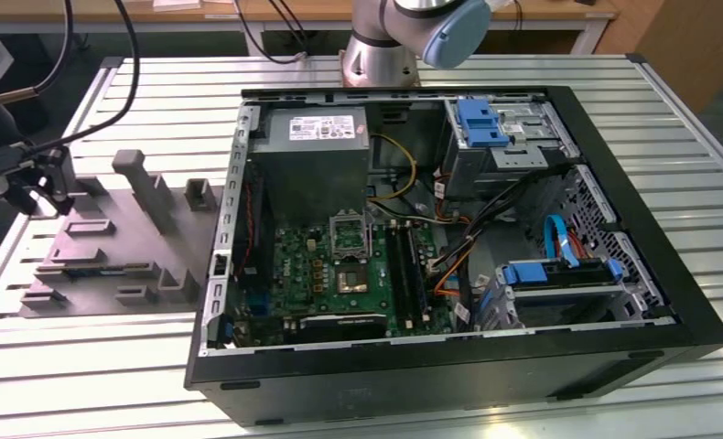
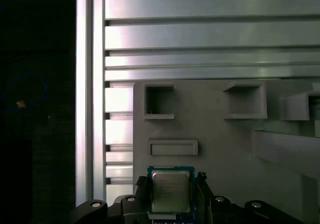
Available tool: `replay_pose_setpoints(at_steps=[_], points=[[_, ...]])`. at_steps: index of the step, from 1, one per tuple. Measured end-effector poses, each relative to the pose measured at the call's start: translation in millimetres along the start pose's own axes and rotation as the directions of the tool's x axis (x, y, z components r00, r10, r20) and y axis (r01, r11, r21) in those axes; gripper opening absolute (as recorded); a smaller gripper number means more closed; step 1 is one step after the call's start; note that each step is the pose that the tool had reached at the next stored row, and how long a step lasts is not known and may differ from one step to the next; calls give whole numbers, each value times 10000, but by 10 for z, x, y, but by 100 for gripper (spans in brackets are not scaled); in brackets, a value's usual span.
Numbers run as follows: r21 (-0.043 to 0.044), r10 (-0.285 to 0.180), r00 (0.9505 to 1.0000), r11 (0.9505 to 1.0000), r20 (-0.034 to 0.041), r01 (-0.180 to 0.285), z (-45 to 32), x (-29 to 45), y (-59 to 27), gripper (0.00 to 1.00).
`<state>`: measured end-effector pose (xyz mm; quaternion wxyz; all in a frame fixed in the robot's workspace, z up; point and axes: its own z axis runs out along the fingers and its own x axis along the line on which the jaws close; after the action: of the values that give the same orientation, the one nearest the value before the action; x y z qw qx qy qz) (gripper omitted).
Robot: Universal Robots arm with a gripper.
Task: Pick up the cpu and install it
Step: 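Pick up the cpu and move it towards the insertion slot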
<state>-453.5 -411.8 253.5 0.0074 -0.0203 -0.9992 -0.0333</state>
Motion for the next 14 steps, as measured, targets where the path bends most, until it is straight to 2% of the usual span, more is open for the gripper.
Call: replay_pose_setpoints(at_steps=[14], points=[[0, 0, 10000, 10000, 0, 0, -42, 1, 3, 47]])
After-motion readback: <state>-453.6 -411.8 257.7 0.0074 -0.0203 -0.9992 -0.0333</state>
